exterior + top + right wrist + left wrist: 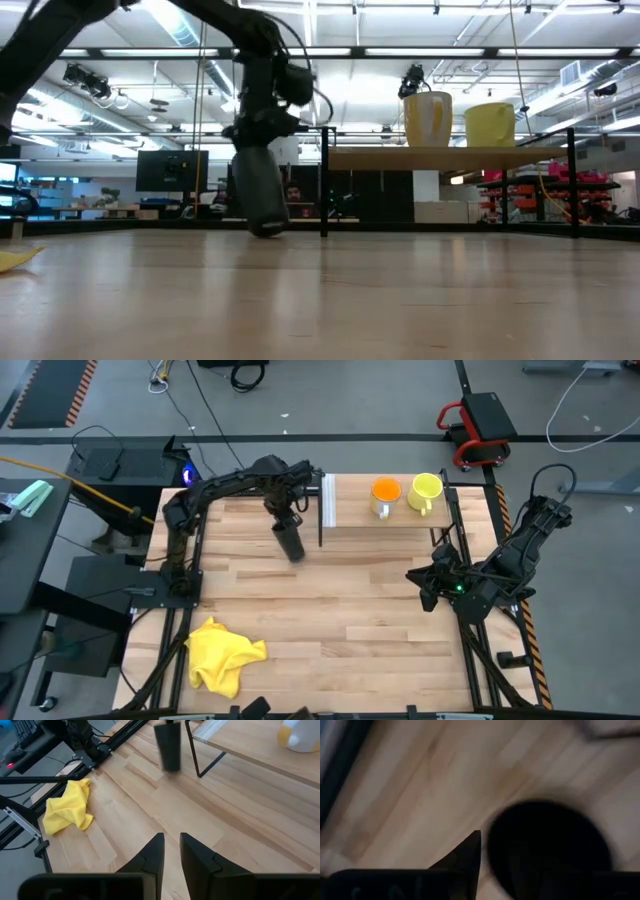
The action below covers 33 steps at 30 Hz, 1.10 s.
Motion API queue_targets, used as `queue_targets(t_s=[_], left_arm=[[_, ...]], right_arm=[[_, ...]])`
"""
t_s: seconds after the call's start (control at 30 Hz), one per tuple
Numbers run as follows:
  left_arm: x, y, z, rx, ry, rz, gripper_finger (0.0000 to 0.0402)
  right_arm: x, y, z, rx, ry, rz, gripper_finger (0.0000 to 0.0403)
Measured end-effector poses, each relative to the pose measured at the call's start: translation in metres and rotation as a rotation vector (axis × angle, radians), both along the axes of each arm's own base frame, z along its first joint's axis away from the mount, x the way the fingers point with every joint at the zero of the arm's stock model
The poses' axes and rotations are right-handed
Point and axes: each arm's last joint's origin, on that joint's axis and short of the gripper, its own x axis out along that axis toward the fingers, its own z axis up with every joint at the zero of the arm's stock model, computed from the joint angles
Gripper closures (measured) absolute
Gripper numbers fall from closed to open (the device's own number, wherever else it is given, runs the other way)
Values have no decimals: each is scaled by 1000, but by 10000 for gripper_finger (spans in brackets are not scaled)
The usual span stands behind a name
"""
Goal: Stack small to large cups/mugs on shelf
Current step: Put the black cup on the shelf
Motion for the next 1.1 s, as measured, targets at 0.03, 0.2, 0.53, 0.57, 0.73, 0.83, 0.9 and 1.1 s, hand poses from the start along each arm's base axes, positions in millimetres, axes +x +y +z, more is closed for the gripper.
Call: queue_targets(t_s=[0.03,0.2,0.53,0.57,0.73,0.83,0.9,1.1], left_arm=[[1,0,-4,-4,13,0,304],[2,0,4,22,-31,-1,309],[-5,-10,-5,-130,16,-48,312],[-6,-11,-9,-138,25,-48,313],[-13,-16,-22,-172,57,-32,322],[-20,-23,-29,-187,81,-36,323],[-27,-28,-30,-191,88,-12,322],[-61,-50,-29,-216,128,74,322]], right_arm=[[0,0,0,0,0,1,335],[0,0,0,-2,-1,0,335],[17,1,-8,-23,-39,-84,335],[22,2,-17,-23,9,-82,335],[38,10,-69,56,27,-86,335],[45,15,-98,155,-80,-65,335],[52,18,-114,219,-150,-34,335],[87,8,-140,156,-147,35,344]])
